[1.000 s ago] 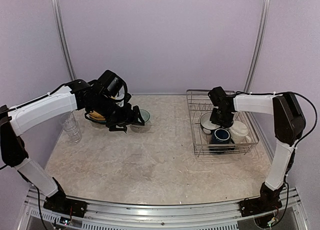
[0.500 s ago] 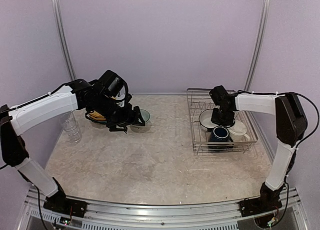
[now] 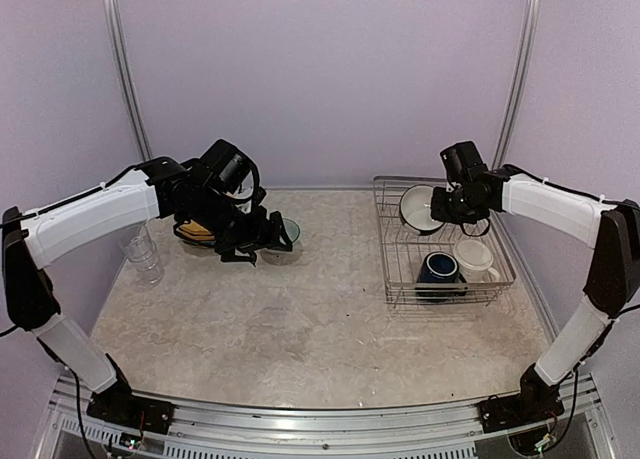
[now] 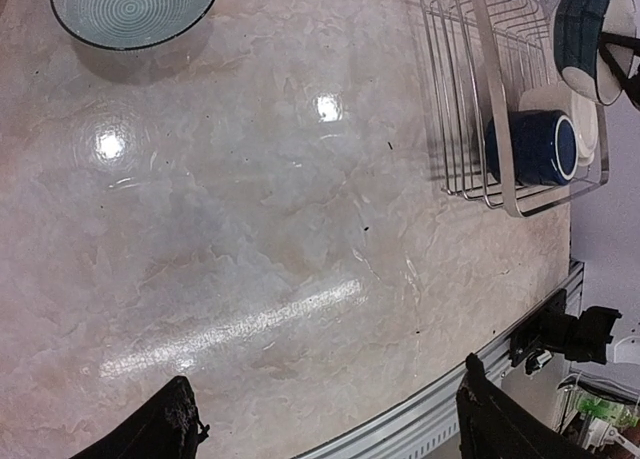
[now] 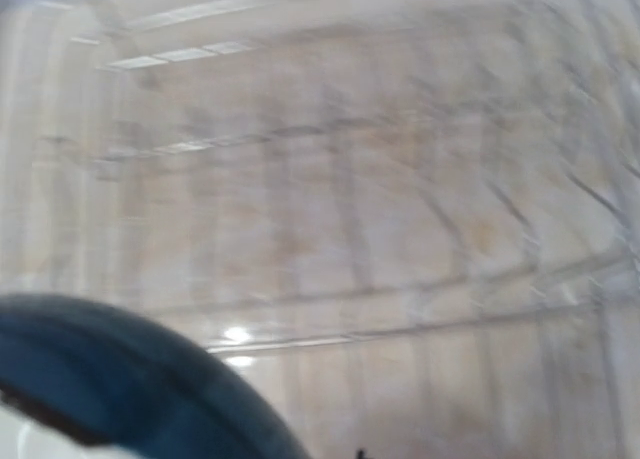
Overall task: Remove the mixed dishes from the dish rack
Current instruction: Grab the bowl from the dish rack, then pass from the right arm to the left
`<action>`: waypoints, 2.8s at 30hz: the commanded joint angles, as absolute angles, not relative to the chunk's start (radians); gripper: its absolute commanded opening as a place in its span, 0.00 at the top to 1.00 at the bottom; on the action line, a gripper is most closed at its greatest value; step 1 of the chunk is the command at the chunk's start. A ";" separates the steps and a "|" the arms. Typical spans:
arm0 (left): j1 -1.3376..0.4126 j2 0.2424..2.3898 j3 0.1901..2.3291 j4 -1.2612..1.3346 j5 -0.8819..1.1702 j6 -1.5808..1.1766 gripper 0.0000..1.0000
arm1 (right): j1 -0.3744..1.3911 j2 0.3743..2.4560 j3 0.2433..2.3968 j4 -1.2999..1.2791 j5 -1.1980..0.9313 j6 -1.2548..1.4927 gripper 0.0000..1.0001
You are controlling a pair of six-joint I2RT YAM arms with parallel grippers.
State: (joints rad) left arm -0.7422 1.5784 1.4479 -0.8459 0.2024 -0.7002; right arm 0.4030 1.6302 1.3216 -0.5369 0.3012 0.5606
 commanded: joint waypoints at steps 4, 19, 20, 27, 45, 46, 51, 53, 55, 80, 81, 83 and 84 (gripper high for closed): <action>-0.750 1.601 1.481 -0.840 0.201 -0.710 0.15 | 0.444 1.510 1.268 -0.376 0.103 0.447 1.00; -0.753 1.593 1.487 -0.790 0.198 -0.747 0.14 | 0.764 1.737 1.470 -0.416 0.092 0.422 1.00; -0.753 1.594 1.487 -0.790 0.195 -0.750 0.14 | 0.781 1.762 1.487 -0.418 0.087 0.428 1.00; -0.758 1.608 1.482 -0.772 0.172 -0.759 0.16 | 0.874 1.942 1.645 -0.498 0.087 0.445 1.00; -0.782 1.794 1.546 -0.826 -0.086 -0.772 0.52 | 0.912 2.016 1.734 -0.562 0.161 0.584 1.00; -0.782 1.803 1.545 -0.820 -0.090 -0.779 0.53 | 0.914 2.018 1.737 -0.562 0.161 0.596 1.00; -0.782 1.845 1.565 -0.806 -0.092 -0.792 0.60 | 0.935 2.019 1.741 -0.552 0.226 0.632 1.00; -0.784 1.861 1.576 -0.810 -0.094 -0.795 0.65 | 0.938 2.019 1.746 -0.552 0.229 0.649 1.00; -0.785 1.867 1.578 -0.807 -0.094 -0.796 0.68 | 0.941 2.019 1.750 -0.546 0.231 0.655 1.00; -0.661 1.840 1.584 -0.879 -0.070 -0.749 1.00 | 0.929 1.891 1.705 -0.561 0.295 0.510 0.22; -0.644 1.837 1.580 -0.874 -0.071 -0.733 1.00 | 0.928 1.864 1.682 -0.551 0.314 0.499 0.20; -0.598 1.840 1.585 -0.859 -0.056 -0.713 1.00 | 0.922 1.799 1.622 -0.516 0.358 0.478 0.15; -0.578 1.845 1.598 -0.859 -0.042 -0.702 1.00 | 0.917 1.774 1.601 -0.506 0.371 0.475 0.13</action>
